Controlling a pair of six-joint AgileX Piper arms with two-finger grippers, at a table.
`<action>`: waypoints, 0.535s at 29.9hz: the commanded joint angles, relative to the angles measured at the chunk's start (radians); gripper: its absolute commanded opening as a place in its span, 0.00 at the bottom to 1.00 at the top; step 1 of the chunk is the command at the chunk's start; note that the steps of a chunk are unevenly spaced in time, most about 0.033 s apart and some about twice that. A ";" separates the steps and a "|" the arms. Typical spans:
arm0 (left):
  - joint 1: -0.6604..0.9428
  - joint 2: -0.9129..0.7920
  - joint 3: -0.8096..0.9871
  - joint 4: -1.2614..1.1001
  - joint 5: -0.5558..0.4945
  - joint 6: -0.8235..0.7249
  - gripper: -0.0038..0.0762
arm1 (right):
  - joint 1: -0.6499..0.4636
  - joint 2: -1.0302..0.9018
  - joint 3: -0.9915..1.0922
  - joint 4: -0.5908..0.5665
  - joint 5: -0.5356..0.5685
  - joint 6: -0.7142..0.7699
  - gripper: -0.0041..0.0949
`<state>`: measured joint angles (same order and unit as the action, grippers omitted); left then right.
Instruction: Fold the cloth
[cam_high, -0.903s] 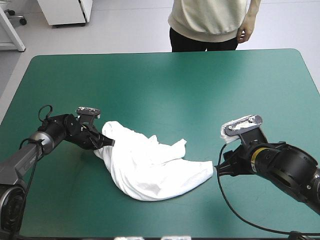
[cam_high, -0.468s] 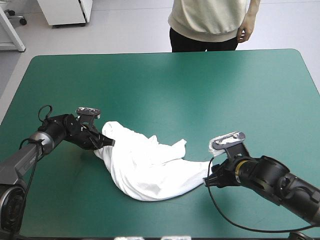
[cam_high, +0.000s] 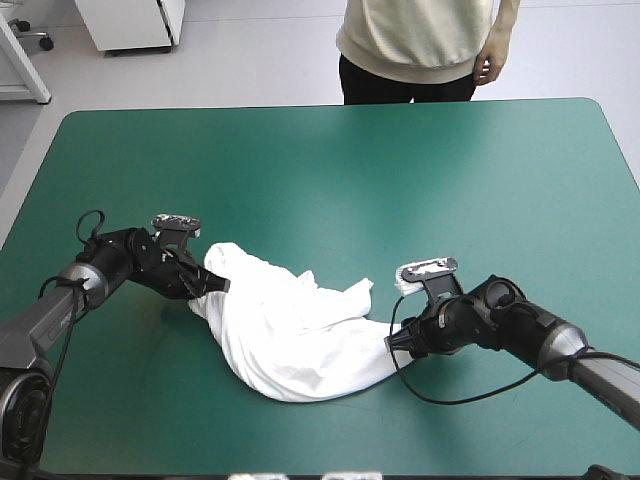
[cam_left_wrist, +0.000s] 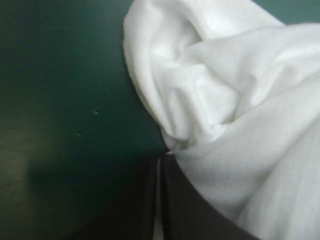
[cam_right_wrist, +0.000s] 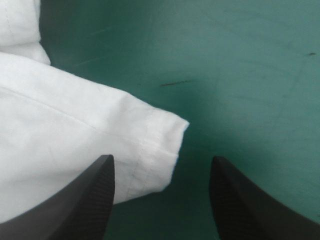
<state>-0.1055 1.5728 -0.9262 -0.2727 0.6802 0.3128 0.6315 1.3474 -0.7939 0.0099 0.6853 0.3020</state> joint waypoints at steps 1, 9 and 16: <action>-0.003 -0.016 -0.009 -0.010 0.013 -0.003 0.04 | -0.033 0.007 -0.024 0.123 -0.046 -0.149 0.51; -0.003 -0.016 -0.009 -0.015 0.013 -0.003 0.04 | -0.033 0.096 -0.020 0.169 -0.014 -0.257 0.08; -0.003 -0.110 -0.012 0.000 0.014 -0.003 0.04 | -0.033 -0.014 -0.029 0.023 -0.042 -0.138 0.03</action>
<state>-0.1055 1.5502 -0.9209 -0.2696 0.6874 0.3128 0.6000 1.4232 -0.8001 0.1249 0.6671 0.0951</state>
